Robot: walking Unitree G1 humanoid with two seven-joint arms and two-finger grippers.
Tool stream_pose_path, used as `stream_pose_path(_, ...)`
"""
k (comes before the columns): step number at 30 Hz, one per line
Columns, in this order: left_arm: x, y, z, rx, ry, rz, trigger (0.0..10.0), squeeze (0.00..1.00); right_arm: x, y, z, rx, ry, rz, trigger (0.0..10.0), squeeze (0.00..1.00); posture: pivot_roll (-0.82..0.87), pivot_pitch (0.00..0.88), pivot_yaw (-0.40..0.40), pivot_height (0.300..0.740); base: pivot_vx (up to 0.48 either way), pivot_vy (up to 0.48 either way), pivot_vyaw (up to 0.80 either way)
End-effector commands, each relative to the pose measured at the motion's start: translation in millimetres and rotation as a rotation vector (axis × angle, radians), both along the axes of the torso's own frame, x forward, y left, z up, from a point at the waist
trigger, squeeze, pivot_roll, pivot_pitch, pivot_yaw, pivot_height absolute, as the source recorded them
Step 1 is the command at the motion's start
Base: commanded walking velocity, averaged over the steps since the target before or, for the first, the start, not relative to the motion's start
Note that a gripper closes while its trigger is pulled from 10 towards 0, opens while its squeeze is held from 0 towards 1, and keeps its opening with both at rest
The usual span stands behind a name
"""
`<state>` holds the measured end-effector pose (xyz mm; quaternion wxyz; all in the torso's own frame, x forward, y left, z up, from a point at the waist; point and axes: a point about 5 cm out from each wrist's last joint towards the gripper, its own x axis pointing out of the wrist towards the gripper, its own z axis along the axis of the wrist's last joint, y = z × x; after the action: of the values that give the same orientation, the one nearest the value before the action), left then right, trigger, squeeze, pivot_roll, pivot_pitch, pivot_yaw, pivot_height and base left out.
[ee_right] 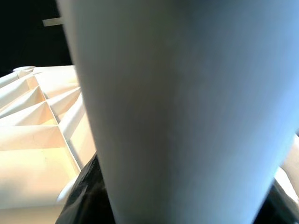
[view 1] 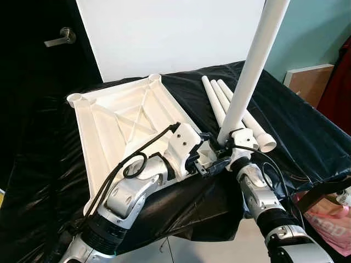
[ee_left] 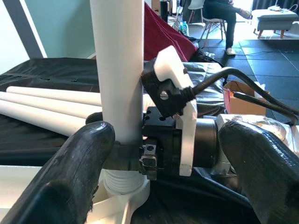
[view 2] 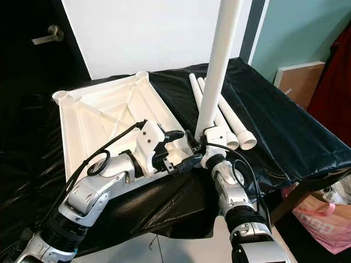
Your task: Building children table
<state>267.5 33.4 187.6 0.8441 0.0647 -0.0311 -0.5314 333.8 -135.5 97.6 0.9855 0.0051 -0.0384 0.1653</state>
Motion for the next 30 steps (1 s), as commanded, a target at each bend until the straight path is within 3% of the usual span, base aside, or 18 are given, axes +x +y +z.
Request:
stream_pose_path(1,-2.4,0.1,1.1,0.008,0.000,-0.033,10.0,0.00,-25.1,-13.3,-64.4,0.007,0.376,-0.066,10.0,0.00,-0.17,0.046,0.031,0.740,0.000,0.000,0.00)
stream_pose_path(7,-2.5,-0.4,1.2,0.006,0.001,-0.034,10.0,0.00,-20.7,-10.8,-62.9,-0.035,0.445,-0.054,10.0,0.00,-0.17,0.048,0.031,0.740,0.000,0.000,0.00)
stream_pose_path(17,-2.2,-0.9,1.5,0.005,-0.002,-0.031,10.0,0.00,-21.0,-7.3,-57.6,-0.028,0.395,-0.028,10.0,0.00,-0.17,0.043,0.028,0.740,0.000,0.000,0.00)
stream_pose_path(20,-2.1,-0.9,1.6,0.006,-0.004,-0.030,10.0,0.00,-20.7,-5.9,-34.2,-0.087,0.137,-0.028,10.0,0.00,-0.17,0.041,0.029,0.740,0.000,0.000,0.00)
stream_pose_path(23,-2.0,-1.1,1.6,0.005,-0.005,-0.031,10.0,0.00,-22.2,-6.3,-20.8,-0.176,-0.013,-0.048,10.0,0.00,-0.17,0.039,0.030,0.740,0.000,0.000,0.00)
stream_pose_path(30,-0.6,-1.2,2.2,0.004,-0.007,-0.030,10.0,0.00,-23.0,-5.1,4.8,-0.114,-0.161,-0.081,10.0,0.00,-0.17,0.035,0.030,0.740,0.000,0.000,0.00)
